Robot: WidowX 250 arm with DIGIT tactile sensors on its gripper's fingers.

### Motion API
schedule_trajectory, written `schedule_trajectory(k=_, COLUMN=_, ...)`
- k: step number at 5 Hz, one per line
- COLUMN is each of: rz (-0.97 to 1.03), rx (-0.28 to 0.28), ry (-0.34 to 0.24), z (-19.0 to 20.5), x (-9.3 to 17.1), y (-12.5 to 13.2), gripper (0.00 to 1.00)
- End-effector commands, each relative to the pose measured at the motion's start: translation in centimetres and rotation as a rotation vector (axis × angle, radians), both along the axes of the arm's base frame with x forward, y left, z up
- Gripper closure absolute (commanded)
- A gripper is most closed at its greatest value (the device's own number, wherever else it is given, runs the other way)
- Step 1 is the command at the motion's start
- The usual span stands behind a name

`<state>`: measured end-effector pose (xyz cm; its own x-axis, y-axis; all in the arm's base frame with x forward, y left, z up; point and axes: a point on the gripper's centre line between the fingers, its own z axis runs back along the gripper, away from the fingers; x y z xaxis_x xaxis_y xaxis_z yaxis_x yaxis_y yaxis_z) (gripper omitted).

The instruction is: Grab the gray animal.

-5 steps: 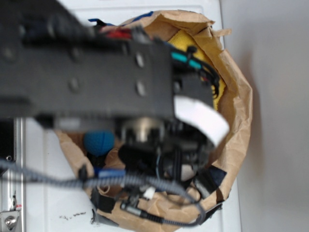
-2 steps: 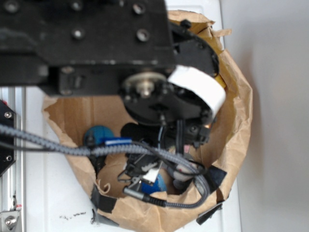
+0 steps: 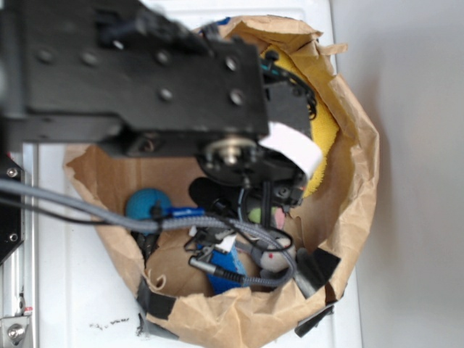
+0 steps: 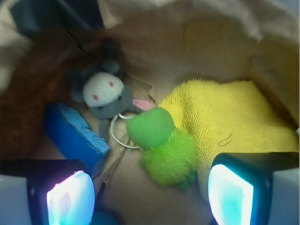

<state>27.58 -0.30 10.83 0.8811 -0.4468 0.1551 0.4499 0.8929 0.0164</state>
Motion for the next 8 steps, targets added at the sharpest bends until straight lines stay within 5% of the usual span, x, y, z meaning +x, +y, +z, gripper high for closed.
schedule_trajectory(k=1, rz=-0.079, rx=-0.040, ry=-0.052, z=-2.0, x=1.5, y=-1.2, gripper=0.00)
schedule_trajectory(k=2, rz=-0.127, rx=-0.096, ry=-0.087, z=-2.1, x=2.4, y=-3.5, gripper=0.00)
schedule_trajectory(k=5, rz=-0.264, rx=-0.108, ry=-0.138, z=-2.9, x=2.0, y=-7.8, gripper=0.00)
schedule_trajectory(k=8, rz=-0.231, rx=-0.134, ry=-0.175, z=-4.2, x=4.2, y=-8.5, gripper=0.00)
